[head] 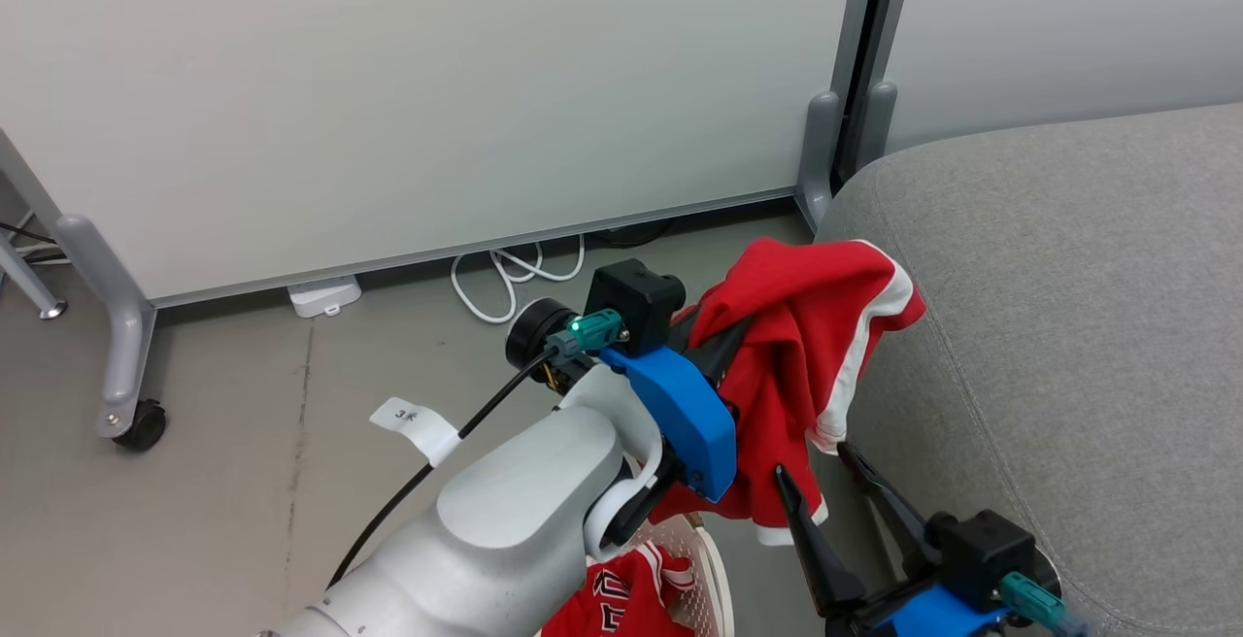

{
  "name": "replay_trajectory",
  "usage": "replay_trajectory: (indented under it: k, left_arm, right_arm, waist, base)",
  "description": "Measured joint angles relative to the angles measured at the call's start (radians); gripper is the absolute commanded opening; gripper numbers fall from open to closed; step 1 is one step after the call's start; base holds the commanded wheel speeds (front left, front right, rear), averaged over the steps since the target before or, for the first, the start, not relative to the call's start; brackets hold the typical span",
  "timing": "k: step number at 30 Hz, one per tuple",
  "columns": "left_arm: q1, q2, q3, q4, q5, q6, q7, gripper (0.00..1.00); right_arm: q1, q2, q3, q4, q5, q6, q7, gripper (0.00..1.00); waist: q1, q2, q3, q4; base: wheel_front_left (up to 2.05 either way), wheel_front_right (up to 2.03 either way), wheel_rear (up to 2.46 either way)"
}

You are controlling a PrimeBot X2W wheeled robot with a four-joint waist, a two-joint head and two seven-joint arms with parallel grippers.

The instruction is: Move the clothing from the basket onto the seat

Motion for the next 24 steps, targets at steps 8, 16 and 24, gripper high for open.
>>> replay_trajectory:
  k: [8,16,24]
  left_arm:
    - [-0.009,0.0,-0.039,0.001,-0.026,0.006,-0.01,0.0]
    - [-0.023,0.0,-0.064,0.007,-0.05,0.007,-0.017,0.0]
    - [-0.029,0.0,-0.084,0.011,-0.07,0.008,-0.024,0.0]
  right_arm:
    - [-0.088,0.0,0.011,0.071,0.002,0.0,0.029,1.0]
    - [-0.186,0.0,0.033,0.184,-0.001,0.0,0.056,1.0]
    - [-0.268,0.0,0.081,0.276,0.015,0.0,0.063,1.0]
  waist:
    - [0.0,0.0,0.0,0.007]
    - [0.0,0.0,0.003,0.011]
    - [0.0,0.0,0.004,0.013]
  base:
    - [0.0,0.0,0.0]
    - [0.0,0.0,0.0]
    - [0.0,0.0,0.0]
